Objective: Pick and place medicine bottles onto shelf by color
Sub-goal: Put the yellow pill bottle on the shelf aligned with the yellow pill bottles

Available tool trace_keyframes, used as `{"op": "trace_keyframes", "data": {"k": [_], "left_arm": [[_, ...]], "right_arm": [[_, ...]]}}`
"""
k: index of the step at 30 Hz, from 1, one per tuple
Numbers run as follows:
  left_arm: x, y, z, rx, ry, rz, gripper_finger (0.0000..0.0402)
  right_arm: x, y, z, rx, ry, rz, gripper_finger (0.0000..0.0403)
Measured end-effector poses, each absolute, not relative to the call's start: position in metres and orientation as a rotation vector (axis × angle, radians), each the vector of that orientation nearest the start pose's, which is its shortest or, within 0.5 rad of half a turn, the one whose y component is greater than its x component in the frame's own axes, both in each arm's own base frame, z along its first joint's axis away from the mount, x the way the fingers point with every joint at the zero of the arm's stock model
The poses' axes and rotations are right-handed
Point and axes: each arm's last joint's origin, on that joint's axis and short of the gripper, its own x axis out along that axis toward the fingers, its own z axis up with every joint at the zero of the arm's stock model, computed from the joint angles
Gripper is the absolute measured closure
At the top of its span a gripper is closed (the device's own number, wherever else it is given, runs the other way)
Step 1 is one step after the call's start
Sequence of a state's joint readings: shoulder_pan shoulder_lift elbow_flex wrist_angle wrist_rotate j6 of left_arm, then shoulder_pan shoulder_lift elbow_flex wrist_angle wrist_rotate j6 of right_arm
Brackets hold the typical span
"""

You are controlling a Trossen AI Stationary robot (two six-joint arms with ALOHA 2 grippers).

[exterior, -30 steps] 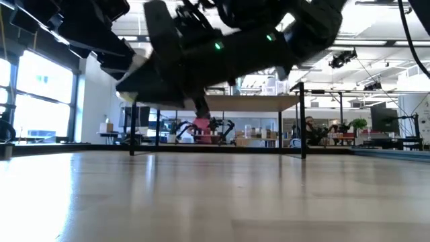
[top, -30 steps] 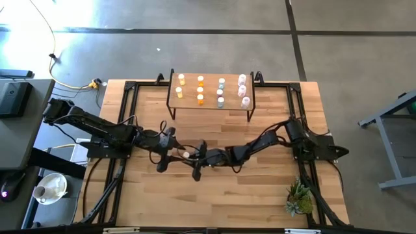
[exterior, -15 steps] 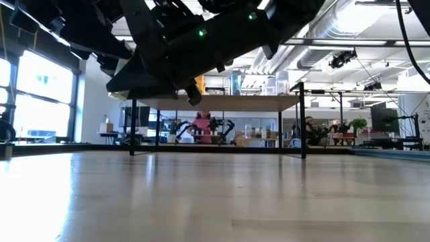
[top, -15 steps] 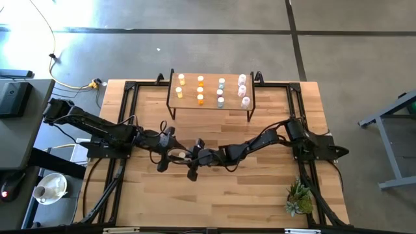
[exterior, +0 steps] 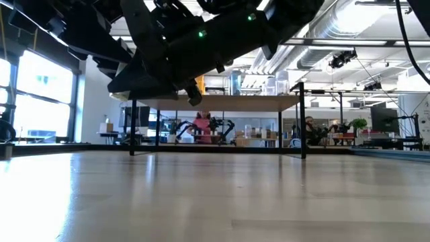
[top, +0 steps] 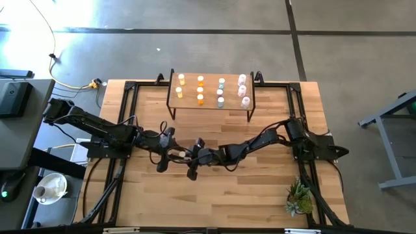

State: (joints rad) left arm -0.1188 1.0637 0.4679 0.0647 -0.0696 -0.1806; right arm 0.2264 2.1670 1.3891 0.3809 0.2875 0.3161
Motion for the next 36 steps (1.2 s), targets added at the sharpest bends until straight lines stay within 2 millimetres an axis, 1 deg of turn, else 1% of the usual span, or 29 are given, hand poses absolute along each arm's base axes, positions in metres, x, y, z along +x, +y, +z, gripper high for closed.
{"op": "trace_keyframes", "data": {"k": [6, 11, 14, 21, 24, 29, 33, 36], "left_arm": [[0.210, -0.023, 0.198, -0.126, 0.531, -0.002, 0.0280], [0.210, -0.023, 0.197, -0.126, 0.532, -0.002, 0.0285], [0.210, -0.023, 0.198, -0.126, 0.531, -0.001, 0.0285], [0.210, -0.023, 0.198, -0.097, 0.530, 0.007, 0.0286], [0.211, -0.022, 0.198, -0.089, 0.522, 0.035, 0.0286], [0.211, -0.020, 0.200, -0.060, 0.505, 0.061, 0.0286], [0.208, -0.014, 0.207, -0.072, 0.464, 0.080, 0.0287], [0.203, -0.009, 0.216, -0.073, 0.418, 0.097, 0.0287]], "right_arm": [[0.463, 0.098, 0.156, 0.210, 0.370, -0.120, 0.0325], [0.463, 0.098, 0.156, 0.208, 0.372, -0.120, 0.0320], [0.463, 0.098, 0.156, 0.205, 0.371, -0.130, 0.0303], [0.462, 0.098, 0.157, 0.198, 0.366, -0.159, 0.0238], [0.460, 0.098, 0.164, 0.203, 0.371, -0.150, 0.0222], [0.453, 0.096, 0.180, 0.199, 0.399, -0.152, 0.0218], [0.448, 0.094, 0.195, 0.194, 0.397, -0.177, 0.0217], [0.443, 0.092, 0.209, 0.205, 0.381, -0.195, 0.0217]]}}
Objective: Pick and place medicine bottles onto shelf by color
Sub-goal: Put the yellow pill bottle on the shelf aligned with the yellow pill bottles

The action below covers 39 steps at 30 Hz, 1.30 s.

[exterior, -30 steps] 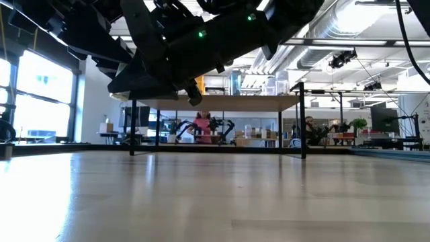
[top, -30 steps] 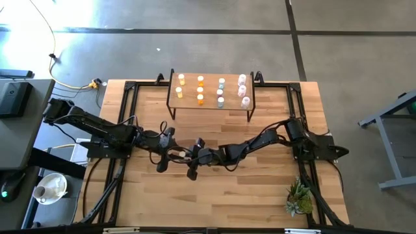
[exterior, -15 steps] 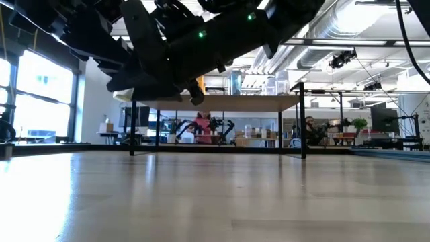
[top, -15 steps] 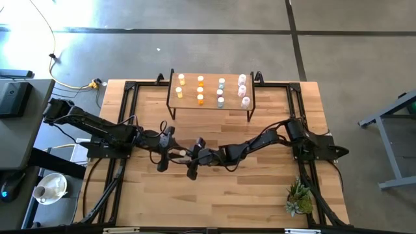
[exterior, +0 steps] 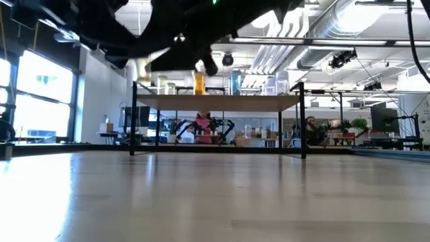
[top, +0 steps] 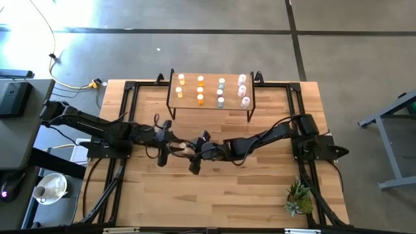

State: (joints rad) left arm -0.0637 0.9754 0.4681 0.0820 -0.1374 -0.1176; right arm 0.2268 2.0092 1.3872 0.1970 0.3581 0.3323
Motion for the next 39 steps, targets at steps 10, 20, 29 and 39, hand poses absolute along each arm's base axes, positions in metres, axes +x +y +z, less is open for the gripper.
{"op": "trace_keyframes", "data": {"k": [10, 20, 29, 39], "left_arm": [[0.181, 0.007, 0.243, -0.058, 0.267, 0.157, 0.0287], [0.173, 0.015, 0.248, -0.031, 0.247, 0.175, 0.0287], [0.167, 0.042, 0.265, 0.028, 0.332, 0.357, 0.0287], [0.165, 0.078, 0.276, 0.030, 0.440, 0.528, 0.0287]], "right_arm": [[0.427, 0.090, 0.249, 0.151, 0.338, -0.223, 0.0217], [0.420, 0.083, 0.265, 0.112, 0.319, -0.282, 0.0217], [0.398, 0.077, 0.303, 0.104, 0.277, -0.301, 0.0217], [0.390, 0.074, 0.315, 0.084, 0.263, -0.317, 0.0217]]}}
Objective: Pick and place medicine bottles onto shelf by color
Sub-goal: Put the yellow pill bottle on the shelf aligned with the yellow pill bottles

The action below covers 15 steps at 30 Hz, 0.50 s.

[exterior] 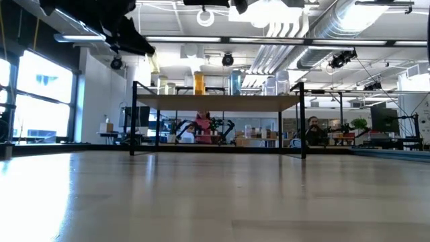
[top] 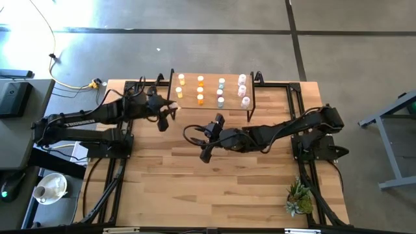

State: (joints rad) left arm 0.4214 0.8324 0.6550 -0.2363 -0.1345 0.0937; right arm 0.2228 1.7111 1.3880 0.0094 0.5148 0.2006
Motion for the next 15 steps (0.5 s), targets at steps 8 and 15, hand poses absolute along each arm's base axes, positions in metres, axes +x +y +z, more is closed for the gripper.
{"op": "trace_keyframes", "data": {"k": [8, 15], "left_arm": [[0.173, 0.100, 0.284, -0.008, 0.505, 0.529, 0.0287], [0.180, 0.114, 0.282, -0.041, 0.565, 0.550, 0.0287]], "right_arm": [[0.390, 0.074, 0.313, 0.078, 0.282, -0.319, 0.0217], [0.389, 0.074, 0.313, 0.075, 0.290, -0.320, 0.0217]]}}
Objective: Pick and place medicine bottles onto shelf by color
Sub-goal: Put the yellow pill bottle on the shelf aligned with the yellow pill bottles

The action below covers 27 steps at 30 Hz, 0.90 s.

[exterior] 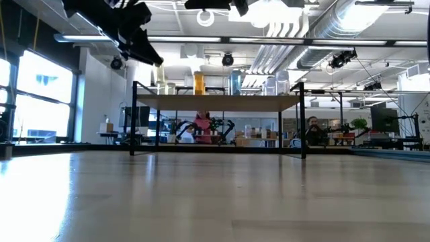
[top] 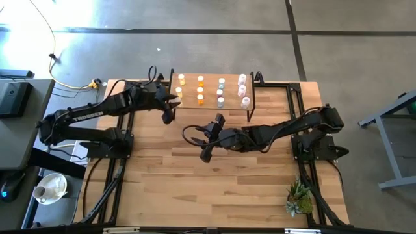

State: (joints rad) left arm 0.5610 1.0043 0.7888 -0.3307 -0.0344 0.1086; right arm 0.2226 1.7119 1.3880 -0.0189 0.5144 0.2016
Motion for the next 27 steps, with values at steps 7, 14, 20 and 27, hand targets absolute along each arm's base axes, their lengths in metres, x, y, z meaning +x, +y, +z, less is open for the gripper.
{"op": "trace_keyframes", "data": {"k": [7, 14, 20, 27], "left_arm": [[0.182, 0.126, 0.277, -0.076, 0.609, 0.587, 0.0287], [0.183, 0.135, 0.269, -0.110, 0.638, 0.619, 0.0287], [0.182, 0.138, 0.268, -0.116, 0.640, 0.631, 0.0287], [0.182, 0.138, 0.268, -0.115, 0.640, 0.632, 0.0286]], "right_arm": [[0.389, 0.074, 0.312, 0.072, 0.297, -0.320, 0.0217], [0.389, 0.074, 0.311, 0.071, 0.299, -0.320, 0.0217], [0.389, 0.074, 0.311, 0.070, 0.300, -0.319, 0.0217], [0.389, 0.074, 0.311, 0.070, 0.300, -0.319, 0.0217]]}}
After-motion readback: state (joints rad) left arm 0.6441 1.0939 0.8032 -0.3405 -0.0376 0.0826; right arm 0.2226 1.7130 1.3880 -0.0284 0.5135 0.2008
